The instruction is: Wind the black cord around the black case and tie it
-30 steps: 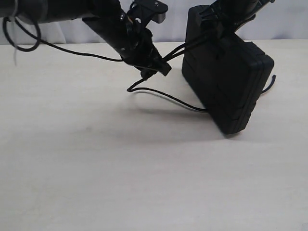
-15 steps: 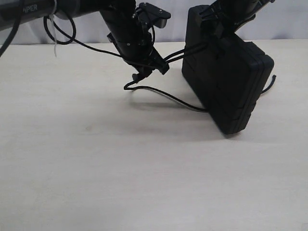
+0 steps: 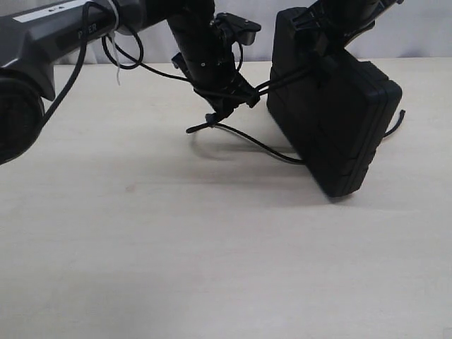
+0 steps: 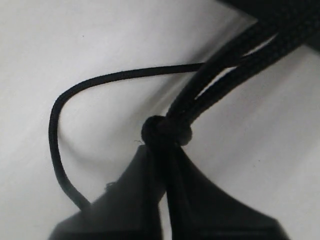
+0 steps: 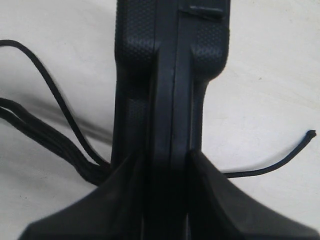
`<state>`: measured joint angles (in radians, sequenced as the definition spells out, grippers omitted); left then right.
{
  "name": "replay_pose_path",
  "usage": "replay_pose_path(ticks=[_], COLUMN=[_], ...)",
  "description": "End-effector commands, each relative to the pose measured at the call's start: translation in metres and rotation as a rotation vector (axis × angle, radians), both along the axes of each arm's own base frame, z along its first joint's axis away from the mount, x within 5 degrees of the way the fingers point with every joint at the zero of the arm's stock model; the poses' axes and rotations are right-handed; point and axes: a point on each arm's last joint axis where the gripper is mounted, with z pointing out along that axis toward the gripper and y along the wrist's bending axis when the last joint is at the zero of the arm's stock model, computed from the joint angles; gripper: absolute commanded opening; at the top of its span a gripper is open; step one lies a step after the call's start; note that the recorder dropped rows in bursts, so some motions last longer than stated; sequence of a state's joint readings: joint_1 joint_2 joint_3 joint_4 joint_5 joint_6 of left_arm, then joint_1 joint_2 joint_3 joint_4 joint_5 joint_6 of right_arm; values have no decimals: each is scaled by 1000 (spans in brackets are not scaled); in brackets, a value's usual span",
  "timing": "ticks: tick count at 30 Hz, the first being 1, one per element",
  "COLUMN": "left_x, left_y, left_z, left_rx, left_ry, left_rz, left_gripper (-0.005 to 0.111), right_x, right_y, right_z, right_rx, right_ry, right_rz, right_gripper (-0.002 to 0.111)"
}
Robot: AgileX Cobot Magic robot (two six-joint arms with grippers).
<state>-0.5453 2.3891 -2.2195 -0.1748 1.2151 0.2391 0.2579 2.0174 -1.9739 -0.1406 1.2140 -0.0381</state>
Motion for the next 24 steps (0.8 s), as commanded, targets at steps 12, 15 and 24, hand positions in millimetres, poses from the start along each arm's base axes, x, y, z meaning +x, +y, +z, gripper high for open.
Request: replay_pose_path(ticks=[12, 15, 24], left_x=[-7, -4, 3], left_y=[-19, -18, -35], left_z=[2, -7, -4], left_rx=[-73, -41, -238], left_ry=[5, -4, -53], left_rz=[-7, 15, 63], left_gripper=[0, 0, 0], right_x=[0, -1, -1], right_y=[5, 6, 6], right_z=[-5, -5, -5], right_rx=[56, 64, 63], right_ry=[31, 34, 34], right_rz=[5, 9, 11], right_gripper=[4, 4, 4])
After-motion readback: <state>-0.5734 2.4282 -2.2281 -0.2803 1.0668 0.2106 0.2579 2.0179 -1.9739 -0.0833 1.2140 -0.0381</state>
